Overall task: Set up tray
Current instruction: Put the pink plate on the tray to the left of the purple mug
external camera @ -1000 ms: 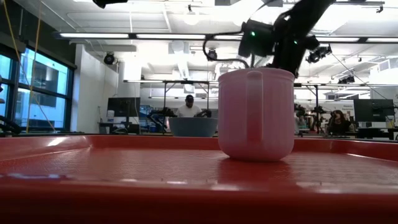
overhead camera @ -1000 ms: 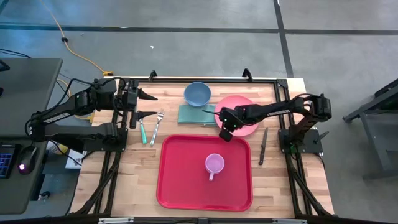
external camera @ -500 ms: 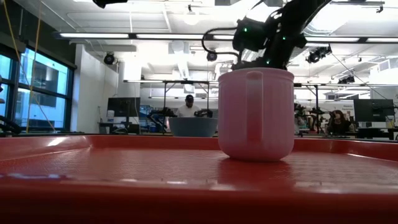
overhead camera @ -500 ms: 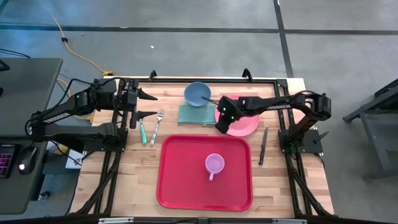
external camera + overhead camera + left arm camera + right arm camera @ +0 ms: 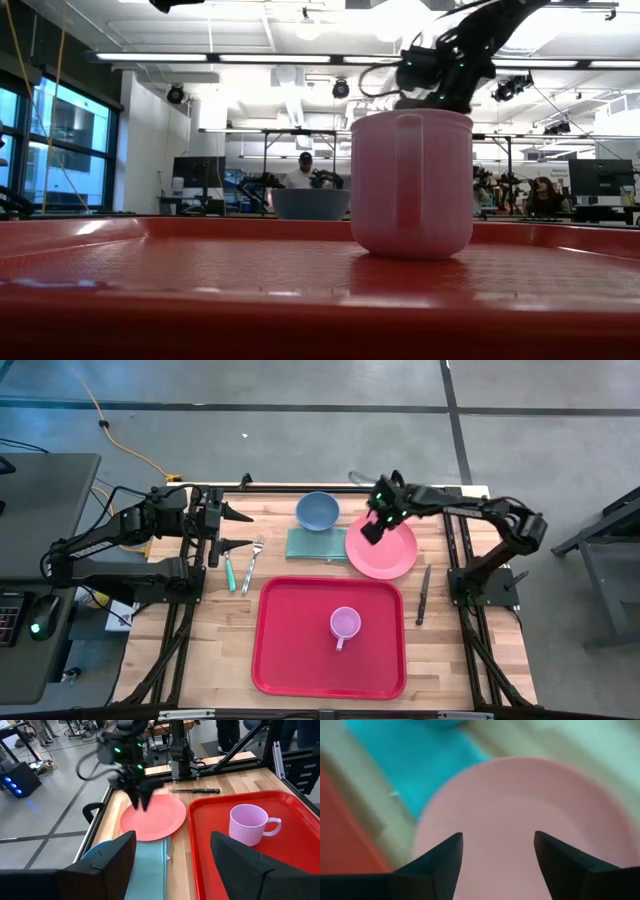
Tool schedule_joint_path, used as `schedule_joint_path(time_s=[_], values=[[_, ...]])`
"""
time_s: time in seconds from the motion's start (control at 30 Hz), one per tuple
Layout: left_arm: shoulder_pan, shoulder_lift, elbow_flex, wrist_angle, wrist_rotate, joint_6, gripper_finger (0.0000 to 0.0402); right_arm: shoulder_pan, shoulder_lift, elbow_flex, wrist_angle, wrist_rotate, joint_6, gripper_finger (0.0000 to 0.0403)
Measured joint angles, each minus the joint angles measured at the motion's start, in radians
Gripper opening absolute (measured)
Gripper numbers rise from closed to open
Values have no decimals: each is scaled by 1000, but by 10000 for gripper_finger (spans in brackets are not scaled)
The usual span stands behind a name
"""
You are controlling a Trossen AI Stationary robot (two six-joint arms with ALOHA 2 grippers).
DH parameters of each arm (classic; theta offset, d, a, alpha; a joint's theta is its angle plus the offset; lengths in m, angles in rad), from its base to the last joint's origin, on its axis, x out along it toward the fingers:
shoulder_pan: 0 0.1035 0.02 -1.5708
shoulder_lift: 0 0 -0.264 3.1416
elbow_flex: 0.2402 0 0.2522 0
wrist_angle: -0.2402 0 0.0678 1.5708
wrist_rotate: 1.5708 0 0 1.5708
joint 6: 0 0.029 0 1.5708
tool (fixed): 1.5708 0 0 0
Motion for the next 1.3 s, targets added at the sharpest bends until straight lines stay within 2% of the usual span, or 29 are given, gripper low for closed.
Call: schedule_joint_path(time_s=[0.13, 0.3, 0.47, 0.8, 1.3], values=[[0, 0, 0, 0, 0, -2, 287, -131, -47, 7, -96, 27, -11, 227], [0, 0, 0, 0, -1, -7, 287, -256, -85, -28, -96, -37, -29, 230], [0, 0, 0, 0, -1, -10, 287, -349, -85, -121, -59, -117, -41, 230], [0, 0, 0, 0, -2, -25, 287, -426, -86, -328, 53, -158, -62, 230], [0, 0, 0, 1, -12, -48, 287, -424, -122, -338, 88, -128, -2, 230]])
